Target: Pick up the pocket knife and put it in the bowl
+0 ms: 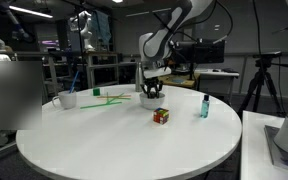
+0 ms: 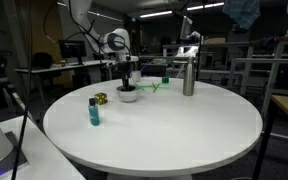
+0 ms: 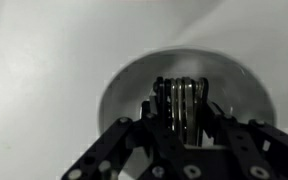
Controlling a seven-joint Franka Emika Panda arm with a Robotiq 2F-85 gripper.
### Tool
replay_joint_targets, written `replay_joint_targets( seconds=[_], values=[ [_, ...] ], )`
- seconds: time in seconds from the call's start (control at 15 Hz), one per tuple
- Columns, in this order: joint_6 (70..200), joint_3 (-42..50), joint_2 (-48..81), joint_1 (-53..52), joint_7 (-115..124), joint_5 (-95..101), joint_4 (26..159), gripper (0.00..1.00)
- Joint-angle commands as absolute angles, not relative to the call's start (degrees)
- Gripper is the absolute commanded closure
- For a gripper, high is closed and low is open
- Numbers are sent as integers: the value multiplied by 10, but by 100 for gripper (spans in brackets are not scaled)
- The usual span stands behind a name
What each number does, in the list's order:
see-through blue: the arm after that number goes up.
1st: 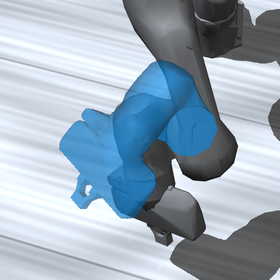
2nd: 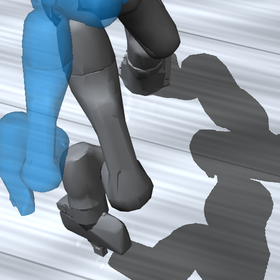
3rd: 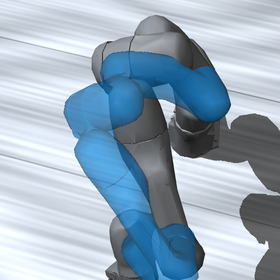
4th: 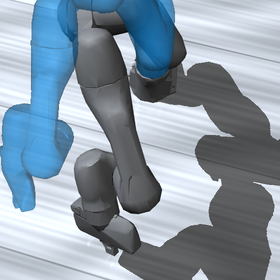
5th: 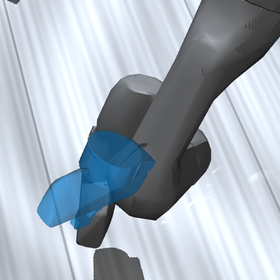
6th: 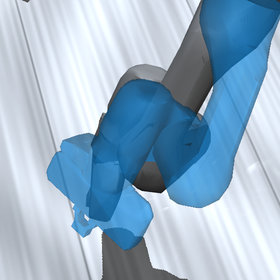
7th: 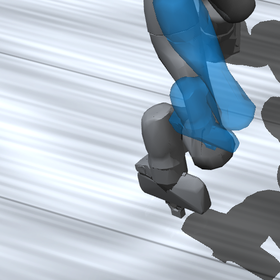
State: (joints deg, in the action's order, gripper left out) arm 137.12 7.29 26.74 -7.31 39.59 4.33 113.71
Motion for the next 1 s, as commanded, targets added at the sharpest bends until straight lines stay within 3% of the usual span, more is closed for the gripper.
replay_joint_targets(
  seconds=[0.0, 0.93],
  values=[
    [1343, 75, 275, -66, 387, 42, 1110, 80],
    [1343, 74, 302, -64, 381, 34, 1093, 80]
  ],
)
